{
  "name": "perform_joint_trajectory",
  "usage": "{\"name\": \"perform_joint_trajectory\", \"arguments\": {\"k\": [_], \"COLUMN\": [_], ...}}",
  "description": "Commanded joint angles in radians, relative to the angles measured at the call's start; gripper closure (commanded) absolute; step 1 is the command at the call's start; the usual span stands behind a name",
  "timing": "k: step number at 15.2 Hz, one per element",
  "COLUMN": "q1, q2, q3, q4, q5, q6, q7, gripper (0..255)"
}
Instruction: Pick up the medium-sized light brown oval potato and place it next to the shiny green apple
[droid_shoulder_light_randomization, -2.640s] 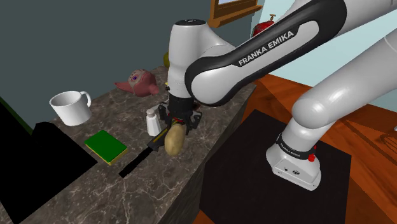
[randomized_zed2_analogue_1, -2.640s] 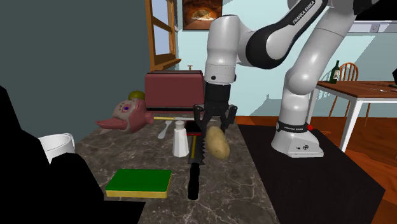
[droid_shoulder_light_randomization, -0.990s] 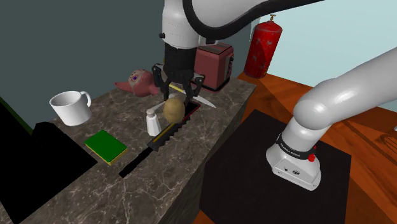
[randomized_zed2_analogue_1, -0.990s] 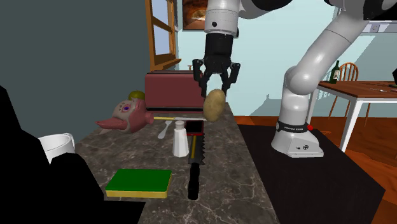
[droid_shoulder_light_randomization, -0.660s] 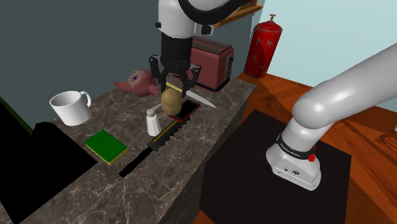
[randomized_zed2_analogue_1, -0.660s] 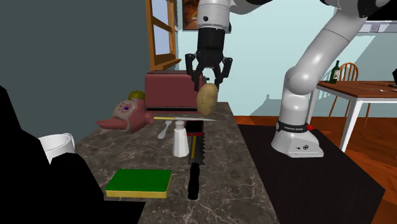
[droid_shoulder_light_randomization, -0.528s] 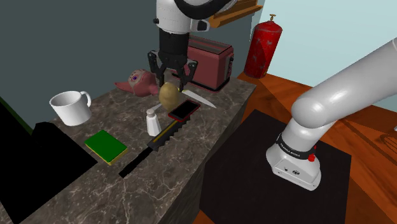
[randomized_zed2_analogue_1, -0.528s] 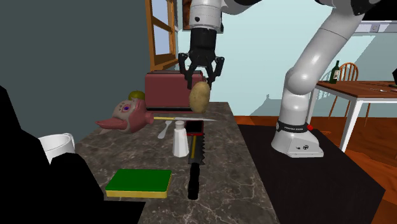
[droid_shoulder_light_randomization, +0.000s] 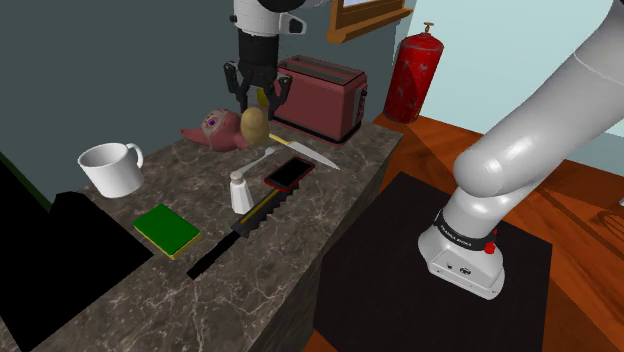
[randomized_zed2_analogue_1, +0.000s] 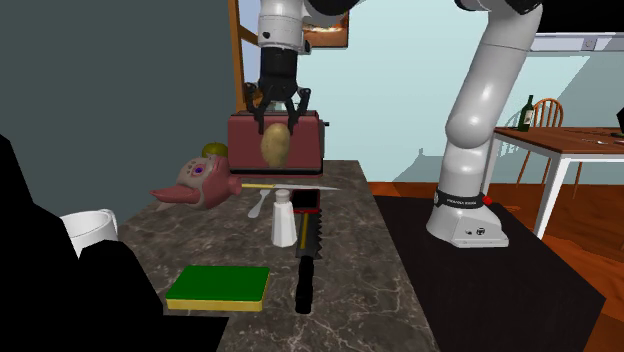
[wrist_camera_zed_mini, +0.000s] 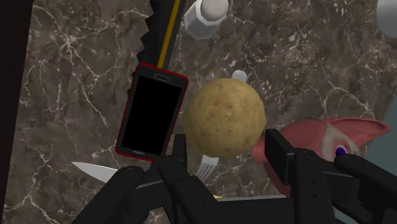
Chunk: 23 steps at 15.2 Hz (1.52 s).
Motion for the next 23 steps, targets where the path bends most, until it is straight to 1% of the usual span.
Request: {"name": "perform_joint_trajectory", "arguments": {"k": [1,5,7,10,13,16,19,21,22,23], "q1": [-0.026,-0.056,-0.058,-0.045,-0.017,0.024,0.082,0.136,0.15,0.143], "q2": [0.063,0.213,0.291,0.408,0.526,0.647,0.78,0.884,0.909,0.904], "q3": [-0.004,-0.005,-0.012,-0.031,-0.058,-0.089,-0.125,-0.153,-0.16,-0.159], "q4": [0.045,0.168,0.239,0.359,0.498,0.662,0.866,1.045,1.089,1.066], "q5": [-0.047,-0.161,-0.219,-0.301,-0.374,-0.438,-0.495,-0.532,-0.539,-0.538], "q6": [0.001,-0.012,-0.027,-0.061,-0.107,-0.168,-0.248,-0.32,-0.338,-0.321], "q7": [-0.01,0.004,0.011,0.019,0.018,0.007,-0.016,-0.041,-0.047,-0.046], "gripper": [255,255,255,255,255,255,255,255,255,255]}}
